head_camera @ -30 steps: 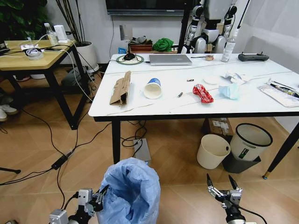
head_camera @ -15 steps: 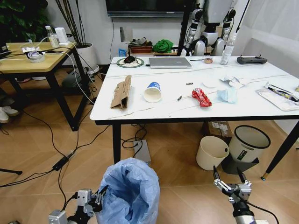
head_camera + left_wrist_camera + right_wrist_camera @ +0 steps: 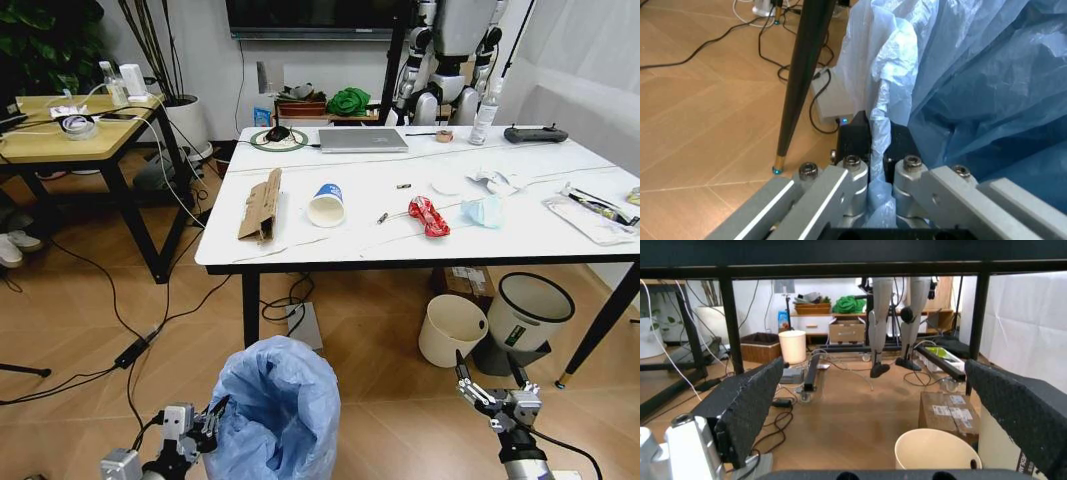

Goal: Pick up the trash bin and place the trash from the table into it.

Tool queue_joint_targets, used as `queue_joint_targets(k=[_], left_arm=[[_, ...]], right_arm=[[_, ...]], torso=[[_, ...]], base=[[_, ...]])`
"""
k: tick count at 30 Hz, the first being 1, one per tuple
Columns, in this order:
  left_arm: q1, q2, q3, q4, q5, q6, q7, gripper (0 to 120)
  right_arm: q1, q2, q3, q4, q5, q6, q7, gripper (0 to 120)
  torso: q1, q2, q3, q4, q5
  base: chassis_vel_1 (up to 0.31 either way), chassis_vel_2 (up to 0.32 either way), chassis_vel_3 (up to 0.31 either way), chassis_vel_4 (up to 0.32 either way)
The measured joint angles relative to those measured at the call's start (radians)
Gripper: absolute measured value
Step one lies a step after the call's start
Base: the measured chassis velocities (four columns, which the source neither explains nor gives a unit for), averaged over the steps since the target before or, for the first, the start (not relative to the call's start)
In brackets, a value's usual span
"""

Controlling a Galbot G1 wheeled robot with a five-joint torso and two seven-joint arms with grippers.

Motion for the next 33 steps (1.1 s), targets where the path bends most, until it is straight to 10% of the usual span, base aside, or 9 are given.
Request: queue_joint_targets(k=[33], left_arm=[[0.013, -0.006, 0.006, -0.003, 0.022, -0.006, -0.002, 0]], right_arm=[[-0.014, 0.003, -0.008, -0.002, -0.008, 0.011, -0.001, 100]], torso=[[0.062, 0.151, 0.089, 0.0, 0.0]], base=[[0.0, 0.0, 0.0, 0.0]])
